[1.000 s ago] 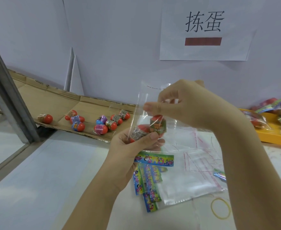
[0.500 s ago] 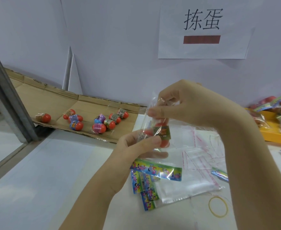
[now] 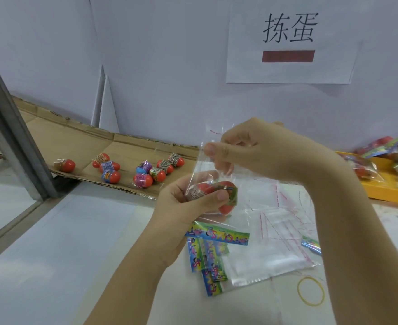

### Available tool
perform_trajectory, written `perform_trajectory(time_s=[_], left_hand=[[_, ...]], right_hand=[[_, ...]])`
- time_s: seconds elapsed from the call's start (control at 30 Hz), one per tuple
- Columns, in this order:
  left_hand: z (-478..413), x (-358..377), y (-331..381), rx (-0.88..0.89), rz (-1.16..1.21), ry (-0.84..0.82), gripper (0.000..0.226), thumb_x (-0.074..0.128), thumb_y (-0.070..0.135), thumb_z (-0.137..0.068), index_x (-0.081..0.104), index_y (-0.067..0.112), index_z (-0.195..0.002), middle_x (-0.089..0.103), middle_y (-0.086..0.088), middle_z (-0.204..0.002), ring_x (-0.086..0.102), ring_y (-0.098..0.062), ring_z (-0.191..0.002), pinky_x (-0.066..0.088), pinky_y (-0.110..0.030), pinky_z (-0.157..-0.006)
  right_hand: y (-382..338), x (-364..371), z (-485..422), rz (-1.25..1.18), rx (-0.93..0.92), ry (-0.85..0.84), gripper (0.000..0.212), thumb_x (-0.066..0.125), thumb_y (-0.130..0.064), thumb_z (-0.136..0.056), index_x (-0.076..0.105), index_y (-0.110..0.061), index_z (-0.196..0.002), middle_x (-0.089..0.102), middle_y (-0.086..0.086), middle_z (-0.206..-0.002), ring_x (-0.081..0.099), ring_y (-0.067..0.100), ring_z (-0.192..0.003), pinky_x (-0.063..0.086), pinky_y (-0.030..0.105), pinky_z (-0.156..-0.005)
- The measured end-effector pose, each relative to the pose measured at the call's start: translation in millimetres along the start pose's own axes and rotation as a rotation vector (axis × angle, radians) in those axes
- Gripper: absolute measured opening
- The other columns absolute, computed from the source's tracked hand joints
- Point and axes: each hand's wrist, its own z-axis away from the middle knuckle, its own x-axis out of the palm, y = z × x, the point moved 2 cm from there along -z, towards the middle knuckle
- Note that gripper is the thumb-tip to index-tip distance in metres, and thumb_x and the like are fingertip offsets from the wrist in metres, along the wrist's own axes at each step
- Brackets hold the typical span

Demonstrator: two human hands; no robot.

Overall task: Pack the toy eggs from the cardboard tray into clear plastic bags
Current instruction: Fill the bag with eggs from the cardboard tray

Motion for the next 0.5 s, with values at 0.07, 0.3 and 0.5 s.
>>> perform_trajectory(time_s=[0.07,0.3,0.5], left_hand=[[-0.9,-0.7,-1.2,0.013,-0.020,0.015,0.051,0.084,0.015,-0.045,0.076,0.015,-0.096,0.075,-0.015,-0.088,0.073,-0.027,-0.069,0.058,-0.028,-0.059],[-1.7,-0.8,-1.9,0.102,-0.067,0.036,0.055,0.087,0.015,-0.045,0.076,0.017,-0.098,0.075,-0.015,-0.090,0.074,-0.027,-0.074,0.059,-0.029,-0.063],[-1.2,-1.8,-5.0,0.138,-0.135,0.068,0.064,0.087,0.015,-0.048,0.070,0.012,-0.109,0.076,-0.011,-0.091,0.074,-0.024,-0.078,0.059,-0.029,-0.064]], right_hand=[[1.3,-0.8,-0.4,-0.030,-0.002,0.007,0.049,0.045,-0.067,-0.084,0.070,-0.026,-0.073,0.070,-0.015,-0.066,0.064,0.006,-0.077,0.038,0.045,-0.100],[5.5,0.9,-0.7,-0.100,0.026,-0.097,0.062,0.039,-0.079,-0.071,0.071,-0.026,-0.074,0.072,-0.013,-0.067,0.065,0.004,-0.072,0.049,0.040,-0.087],[6.7,3.0,-0.4,-0.066,0.031,-0.180,0.071,0.030,-0.082,-0.061,0.074,-0.028,-0.075,0.072,-0.012,-0.069,0.067,0.011,-0.073,0.053,0.039,-0.086]])
